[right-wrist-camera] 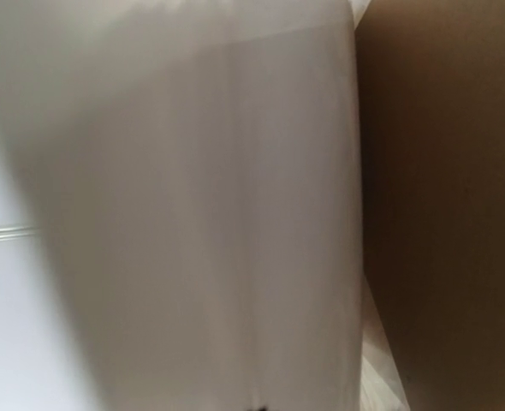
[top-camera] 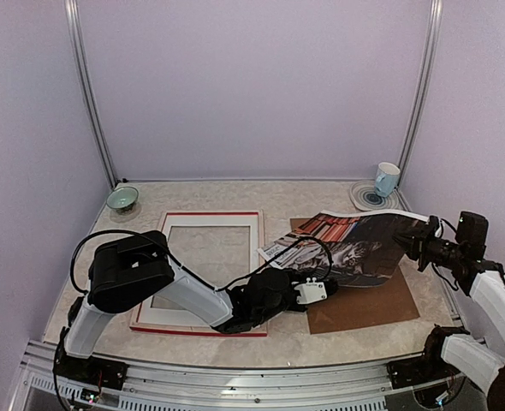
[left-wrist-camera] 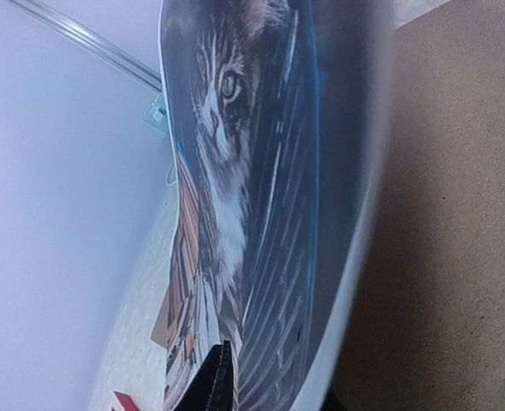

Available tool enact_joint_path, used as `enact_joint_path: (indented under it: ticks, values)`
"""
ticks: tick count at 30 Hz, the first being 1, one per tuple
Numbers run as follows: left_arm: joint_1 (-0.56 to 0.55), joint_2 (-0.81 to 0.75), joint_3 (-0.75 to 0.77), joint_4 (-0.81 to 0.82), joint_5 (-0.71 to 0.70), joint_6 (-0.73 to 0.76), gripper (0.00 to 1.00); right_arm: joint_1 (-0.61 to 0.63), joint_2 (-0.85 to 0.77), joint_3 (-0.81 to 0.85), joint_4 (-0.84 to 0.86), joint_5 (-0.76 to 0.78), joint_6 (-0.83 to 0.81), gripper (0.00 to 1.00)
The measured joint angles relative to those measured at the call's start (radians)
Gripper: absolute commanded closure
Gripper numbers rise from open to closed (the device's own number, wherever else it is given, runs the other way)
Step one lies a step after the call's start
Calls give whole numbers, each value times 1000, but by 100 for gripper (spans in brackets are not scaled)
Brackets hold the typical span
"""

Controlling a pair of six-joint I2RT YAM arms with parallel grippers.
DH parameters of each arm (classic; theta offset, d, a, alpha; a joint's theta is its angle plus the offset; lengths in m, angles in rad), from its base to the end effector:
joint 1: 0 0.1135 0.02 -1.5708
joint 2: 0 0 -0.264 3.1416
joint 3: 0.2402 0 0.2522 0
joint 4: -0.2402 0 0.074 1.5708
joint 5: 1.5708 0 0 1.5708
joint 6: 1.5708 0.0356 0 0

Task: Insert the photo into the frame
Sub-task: Pass from the right arm to the left

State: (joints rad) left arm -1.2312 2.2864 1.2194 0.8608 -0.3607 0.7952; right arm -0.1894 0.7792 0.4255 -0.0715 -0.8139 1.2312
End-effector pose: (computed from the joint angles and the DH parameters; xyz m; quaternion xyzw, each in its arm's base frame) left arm 0.1681 -0.4381 0.1052 0.5880 0.5000 0.0017 0.6358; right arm 0.1742 -0.0070 0.2298 0.3406 0.7250 0.5362 0.2662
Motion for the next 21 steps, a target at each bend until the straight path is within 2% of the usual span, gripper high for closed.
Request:
enact_joint_path:
  ticks: [6,10,11,14,16,17,21]
  values:
    - [0,0,0,16,-10,7,100,0,0,0,-15,3,-14,100]
    - [0,-1,-1,23,-9,5,100,0,0,0,-17,6,-19,91]
    - [0,-2,-3,23,-8,2,100,0,0,0,-18,6,-19,85]
    - [0,-14,-9,21,-7,-7,100,1,0,0,-27,6,-23,47]
    - [0,-31,-11,13,-10,-21,100,4,0,7,-38,8,-40,31]
    - [0,-44,-11,5,-13,-32,100,5,3,16,-48,11,-55,24]
    - [3,-101,-11,-31,-19,-97,100,5,49,132,-133,55,-167,12]
